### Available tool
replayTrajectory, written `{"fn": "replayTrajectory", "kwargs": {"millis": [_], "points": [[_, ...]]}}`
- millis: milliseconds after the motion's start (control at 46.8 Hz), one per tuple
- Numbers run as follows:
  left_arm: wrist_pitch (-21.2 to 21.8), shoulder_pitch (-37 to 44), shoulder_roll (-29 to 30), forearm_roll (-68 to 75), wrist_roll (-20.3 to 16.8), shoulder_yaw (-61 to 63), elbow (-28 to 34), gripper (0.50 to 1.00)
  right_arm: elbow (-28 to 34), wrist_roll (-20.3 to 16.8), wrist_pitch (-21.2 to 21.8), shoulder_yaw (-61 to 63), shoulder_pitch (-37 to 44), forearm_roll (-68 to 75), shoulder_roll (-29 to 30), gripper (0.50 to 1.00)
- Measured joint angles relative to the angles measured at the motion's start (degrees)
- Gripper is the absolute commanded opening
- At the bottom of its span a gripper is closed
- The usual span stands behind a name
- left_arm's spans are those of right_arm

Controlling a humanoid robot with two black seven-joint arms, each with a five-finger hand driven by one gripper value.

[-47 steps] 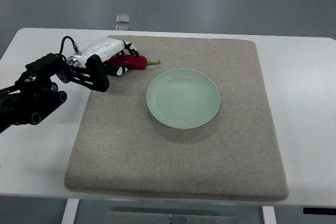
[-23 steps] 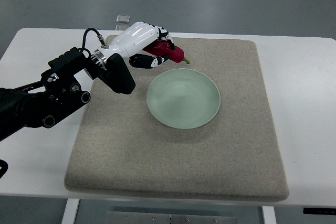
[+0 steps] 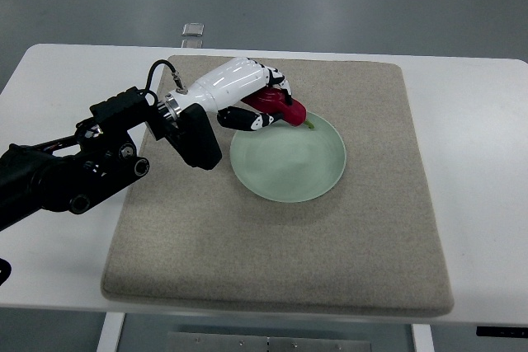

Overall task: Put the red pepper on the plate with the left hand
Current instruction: 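Lift the pepper and carry it with the left hand onto the plate, then open the left hand fingers to release the pepper on the plate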

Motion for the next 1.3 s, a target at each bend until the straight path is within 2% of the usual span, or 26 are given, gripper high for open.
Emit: {"fn": "replayTrajectory", "kwargs": {"millis": [384, 619, 641, 769, 854, 897, 1174, 1238, 1302], "points": [[-0.84, 1.77, 0.12, -0.26, -0.4, 0.99, -4.28, 0.5, 0.04, 0.0, 0.05, 0.0, 0.0, 0.02, 0.0, 0.928], [-0.78, 3.34, -0.22, -0.54, -0.46, 0.78, -4.57, 0.505, 0.02, 0.0, 0.03, 0.0, -0.01, 0.01, 0.0, 0.928], [-0.72, 3.44, -0.23, -0.57, -0.47, 0.77, -4.57, 0.554, 0.03, 0.0, 0.04, 0.0, 0.0, 0.01, 0.0, 0.928], [-0.29, 4.08, -0.33, -2.32, -0.54, 0.77, -4.52, 0.777, 0.01, 0.0, 0.02, 0.0, 0.0, 0.01, 0.0, 0.928], [-0.26, 4.21, -0.33, -3.95, -0.72, 0.77, -4.48, 0.825, 0.01, 0.0, 0.01, 0.0, 0.0, -0.01, 0.0, 0.928], [-0.26, 4.24, -0.33, -4.38, -1.06, 0.76, -4.48, 0.87, 0.01, 0.0, 0.0, 0.0, 0.0, -0.01, 0.0, 0.928], [-0.18, 4.65, -0.33, -4.9, -2.67, 0.74, -4.47, 0.889, 0.05, 0.0, 0.0, 0.0, 0.0, -0.01, 0.0, 0.928], [-0.17, 4.65, -0.33, -5.54, -2.68, 0.66, -4.47, 0.934, 0.05, 0.0, 0.0, 0.0, 0.0, -0.01, 0.0, 0.928], [-0.05, 4.65, -0.36, -7.08, -2.68, 0.28, -4.47, 0.943, 0.05, 0.0, 0.0, 0.0, 0.0, -0.01, 0.0, 0.928]]}}
